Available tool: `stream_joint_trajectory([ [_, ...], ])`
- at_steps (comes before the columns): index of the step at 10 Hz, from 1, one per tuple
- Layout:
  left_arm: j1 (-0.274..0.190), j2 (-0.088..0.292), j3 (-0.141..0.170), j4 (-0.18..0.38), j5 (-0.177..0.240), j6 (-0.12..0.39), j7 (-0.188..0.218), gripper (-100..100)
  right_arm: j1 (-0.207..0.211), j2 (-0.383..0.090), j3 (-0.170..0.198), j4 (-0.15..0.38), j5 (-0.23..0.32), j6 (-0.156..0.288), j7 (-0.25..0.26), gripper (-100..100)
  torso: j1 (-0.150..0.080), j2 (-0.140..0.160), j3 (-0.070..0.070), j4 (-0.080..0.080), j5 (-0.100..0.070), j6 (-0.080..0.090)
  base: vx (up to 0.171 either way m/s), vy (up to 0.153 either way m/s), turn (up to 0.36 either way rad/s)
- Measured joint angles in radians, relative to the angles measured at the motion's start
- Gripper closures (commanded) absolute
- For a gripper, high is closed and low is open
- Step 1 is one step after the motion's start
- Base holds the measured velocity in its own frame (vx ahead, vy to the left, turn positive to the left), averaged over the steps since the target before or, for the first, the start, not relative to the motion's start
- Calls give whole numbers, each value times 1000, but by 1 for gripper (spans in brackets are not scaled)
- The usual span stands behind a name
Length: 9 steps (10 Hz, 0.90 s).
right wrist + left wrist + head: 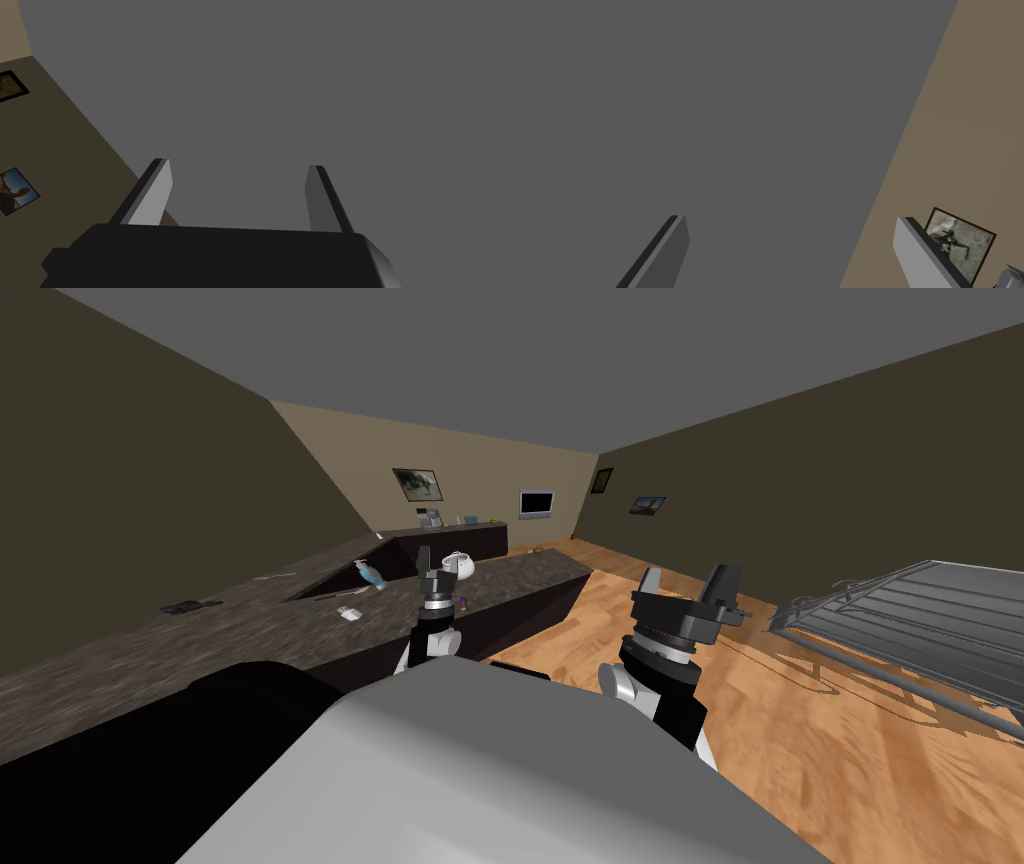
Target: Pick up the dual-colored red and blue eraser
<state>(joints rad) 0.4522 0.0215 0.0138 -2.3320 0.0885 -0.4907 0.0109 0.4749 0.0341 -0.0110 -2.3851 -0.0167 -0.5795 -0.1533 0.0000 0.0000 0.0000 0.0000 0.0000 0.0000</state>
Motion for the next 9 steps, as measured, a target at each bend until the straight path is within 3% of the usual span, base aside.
stream_joint_trajectory([
  [3, 15, 62, 8, 1, 17, 30, 1, -100, 0, 0, 0, 0, 0, 0, 0, 0, 1, 1, 0, 0, 0, 0, -12, 13, -51],
  [9, 84, 226, 50, 6, 101, 169, 11, -100, 0, 0, 0, 0, 0, 0, 0, 0, 3, 3, 1, 1, 1, 0, -31, 26, -75],
])
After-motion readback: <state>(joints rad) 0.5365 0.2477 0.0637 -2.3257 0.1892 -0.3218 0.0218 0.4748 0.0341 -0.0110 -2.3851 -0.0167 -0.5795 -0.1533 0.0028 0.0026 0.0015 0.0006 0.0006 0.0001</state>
